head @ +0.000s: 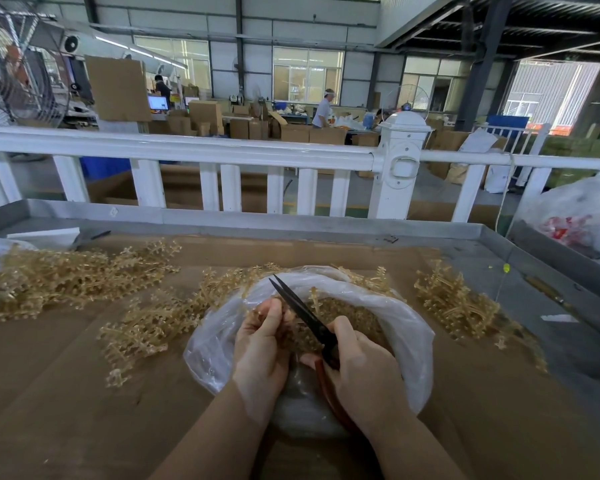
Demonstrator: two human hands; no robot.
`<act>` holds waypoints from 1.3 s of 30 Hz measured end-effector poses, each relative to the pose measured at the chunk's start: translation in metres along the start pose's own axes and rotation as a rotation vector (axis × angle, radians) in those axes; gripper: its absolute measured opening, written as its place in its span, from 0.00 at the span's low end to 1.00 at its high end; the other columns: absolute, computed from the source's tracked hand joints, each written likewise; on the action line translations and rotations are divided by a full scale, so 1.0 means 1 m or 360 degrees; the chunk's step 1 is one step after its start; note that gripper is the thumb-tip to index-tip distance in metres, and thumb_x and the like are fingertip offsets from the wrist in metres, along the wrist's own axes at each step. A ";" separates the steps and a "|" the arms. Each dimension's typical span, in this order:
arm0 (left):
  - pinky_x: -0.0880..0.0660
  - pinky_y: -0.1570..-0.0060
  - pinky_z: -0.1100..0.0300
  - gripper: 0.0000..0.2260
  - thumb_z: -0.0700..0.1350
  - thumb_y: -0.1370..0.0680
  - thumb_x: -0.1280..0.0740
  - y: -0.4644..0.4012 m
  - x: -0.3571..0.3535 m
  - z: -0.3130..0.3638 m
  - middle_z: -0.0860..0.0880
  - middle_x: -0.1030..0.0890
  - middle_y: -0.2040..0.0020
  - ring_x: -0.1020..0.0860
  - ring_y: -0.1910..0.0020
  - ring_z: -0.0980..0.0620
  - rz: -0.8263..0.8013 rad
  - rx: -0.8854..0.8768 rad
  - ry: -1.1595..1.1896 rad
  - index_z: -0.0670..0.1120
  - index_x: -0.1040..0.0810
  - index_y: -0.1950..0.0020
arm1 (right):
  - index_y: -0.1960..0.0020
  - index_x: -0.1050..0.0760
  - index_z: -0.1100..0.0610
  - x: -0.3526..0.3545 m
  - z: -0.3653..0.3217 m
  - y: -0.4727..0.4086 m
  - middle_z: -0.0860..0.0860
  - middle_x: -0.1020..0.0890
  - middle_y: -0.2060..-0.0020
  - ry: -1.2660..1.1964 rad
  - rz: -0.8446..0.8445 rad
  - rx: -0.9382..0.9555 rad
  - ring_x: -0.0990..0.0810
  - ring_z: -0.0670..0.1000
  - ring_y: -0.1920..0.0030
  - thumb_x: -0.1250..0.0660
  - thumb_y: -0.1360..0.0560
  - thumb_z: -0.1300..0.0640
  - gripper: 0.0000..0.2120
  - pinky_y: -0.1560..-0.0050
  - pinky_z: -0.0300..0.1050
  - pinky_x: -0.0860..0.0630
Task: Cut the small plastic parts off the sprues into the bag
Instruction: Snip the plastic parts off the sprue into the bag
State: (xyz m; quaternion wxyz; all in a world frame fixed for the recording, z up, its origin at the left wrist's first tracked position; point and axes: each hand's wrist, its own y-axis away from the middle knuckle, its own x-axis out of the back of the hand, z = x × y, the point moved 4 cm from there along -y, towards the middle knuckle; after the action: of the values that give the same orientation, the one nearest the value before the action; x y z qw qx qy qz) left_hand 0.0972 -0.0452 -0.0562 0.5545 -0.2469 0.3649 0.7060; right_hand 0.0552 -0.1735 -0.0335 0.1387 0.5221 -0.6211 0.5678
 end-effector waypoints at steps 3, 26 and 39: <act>0.23 0.52 0.54 0.04 0.38 0.22 0.37 -0.001 -0.001 0.000 0.43 0.23 0.62 0.23 0.62 0.48 -0.0011 -0.0058 -0.0056 0.43 0.25 0.57 | 0.44 0.27 0.54 0.001 0.002 0.001 0.48 0.20 0.58 0.0018 0.0050 -0.0001 0.21 0.48 0.57 0.35 0.27 0.39 0.21 0.57 0.43 0.22; 0.25 0.61 0.59 0.08 0.32 0.23 0.37 0.008 -0.009 0.003 0.47 0.23 0.73 0.24 0.73 0.54 -0.0061 0.0034 -0.0267 0.40 0.26 0.61 | 0.42 0.28 0.55 0.000 0.005 -0.004 0.48 0.20 0.58 -0.0020 0.0005 -0.0024 0.21 0.48 0.57 0.37 0.26 0.38 0.23 0.58 0.40 0.24; 0.23 0.72 0.63 0.08 0.35 0.23 0.35 0.005 -0.006 0.001 0.48 0.21 0.71 0.21 0.73 0.55 -0.0028 -0.0001 -0.0172 0.42 0.26 0.62 | 0.48 0.27 0.52 0.004 0.008 -0.005 0.45 0.19 0.61 -0.0052 0.0108 -0.0124 0.20 0.44 0.60 0.32 0.29 0.39 0.19 0.62 0.38 0.22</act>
State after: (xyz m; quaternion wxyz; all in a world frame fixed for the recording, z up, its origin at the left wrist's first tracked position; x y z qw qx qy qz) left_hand 0.0939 -0.0485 -0.0493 0.5793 -0.2118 0.3320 0.7136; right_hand 0.0608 -0.1809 -0.0301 0.1294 0.5043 -0.6622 0.5390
